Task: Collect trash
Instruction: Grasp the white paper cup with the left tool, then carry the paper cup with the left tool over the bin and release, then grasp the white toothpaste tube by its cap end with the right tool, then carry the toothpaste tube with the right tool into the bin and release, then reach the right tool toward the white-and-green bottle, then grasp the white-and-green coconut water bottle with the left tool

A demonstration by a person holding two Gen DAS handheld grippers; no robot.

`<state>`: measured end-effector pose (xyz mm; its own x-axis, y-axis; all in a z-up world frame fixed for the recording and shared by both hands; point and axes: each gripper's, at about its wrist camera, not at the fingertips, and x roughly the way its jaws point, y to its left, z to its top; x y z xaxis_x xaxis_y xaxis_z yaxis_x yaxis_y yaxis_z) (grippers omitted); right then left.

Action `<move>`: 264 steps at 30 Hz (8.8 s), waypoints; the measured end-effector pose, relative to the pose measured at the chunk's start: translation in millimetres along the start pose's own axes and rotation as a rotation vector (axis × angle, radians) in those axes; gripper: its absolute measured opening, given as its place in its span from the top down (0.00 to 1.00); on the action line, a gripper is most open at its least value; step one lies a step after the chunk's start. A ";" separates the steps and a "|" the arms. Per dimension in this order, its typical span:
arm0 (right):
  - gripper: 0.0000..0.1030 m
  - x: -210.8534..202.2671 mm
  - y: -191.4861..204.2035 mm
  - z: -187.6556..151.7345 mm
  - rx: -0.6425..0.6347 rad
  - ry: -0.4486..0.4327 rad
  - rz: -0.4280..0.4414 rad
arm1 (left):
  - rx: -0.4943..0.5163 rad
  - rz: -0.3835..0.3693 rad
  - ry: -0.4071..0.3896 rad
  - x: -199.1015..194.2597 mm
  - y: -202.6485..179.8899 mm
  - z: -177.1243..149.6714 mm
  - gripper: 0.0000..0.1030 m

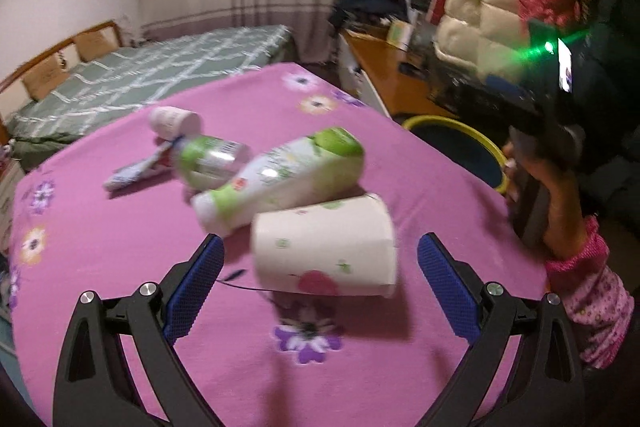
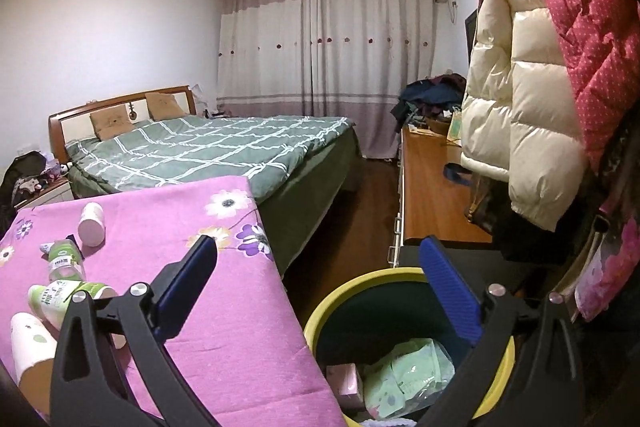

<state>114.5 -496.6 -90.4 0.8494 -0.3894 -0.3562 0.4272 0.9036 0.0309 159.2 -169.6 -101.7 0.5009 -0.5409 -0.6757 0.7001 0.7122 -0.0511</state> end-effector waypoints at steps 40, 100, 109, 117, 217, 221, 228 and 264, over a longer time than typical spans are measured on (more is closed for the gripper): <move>0.06 -50.5 -112.7 -11.3 0.138 0.063 -0.109 | 0.159 -0.086 0.080 63.4 -78.6 65.7 0.20; 0.06 35.5 241.9 45.2 -0.345 0.366 0.645 | -0.732 0.899 -0.173 -80.6 260.6 -93.2 0.05; 0.06 93.4 364.5 21.5 -0.625 0.579 0.745 | -0.713 0.919 -0.158 -76.0 256.6 -89.5 0.05; 0.06 135.1 398.3 -3.7 -0.760 0.703 0.719 | -0.717 0.909 -0.146 -74.7 257.6 -88.8 0.05; 0.39 -21.9 145.2 -10.3 -0.191 0.385 0.553 | -0.615 0.778 -0.193 -94.7 183.8 -56.9 0.05; 0.39 5.3 118.8 -12.0 -0.148 0.424 0.432 | -0.674 0.802 -0.211 -107.1 198.5 -69.3 0.05; 0.39 21.8 139.3 -25.2 -0.195 0.491 0.455 | -0.686 0.813 -0.197 -109.0 203.5 -76.6 0.05; 0.33 -1.9 89.9 -32.5 -0.060 0.484 0.565 | -0.476 0.425 0.022 7.8 81.9 -40.1 0.26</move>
<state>141.2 -408.9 -117.2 0.6974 0.2468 -0.6728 -0.0635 0.9564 0.2850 200.0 -97.5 -140.6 0.6713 -0.1614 -0.7234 0.1372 0.9862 -0.0927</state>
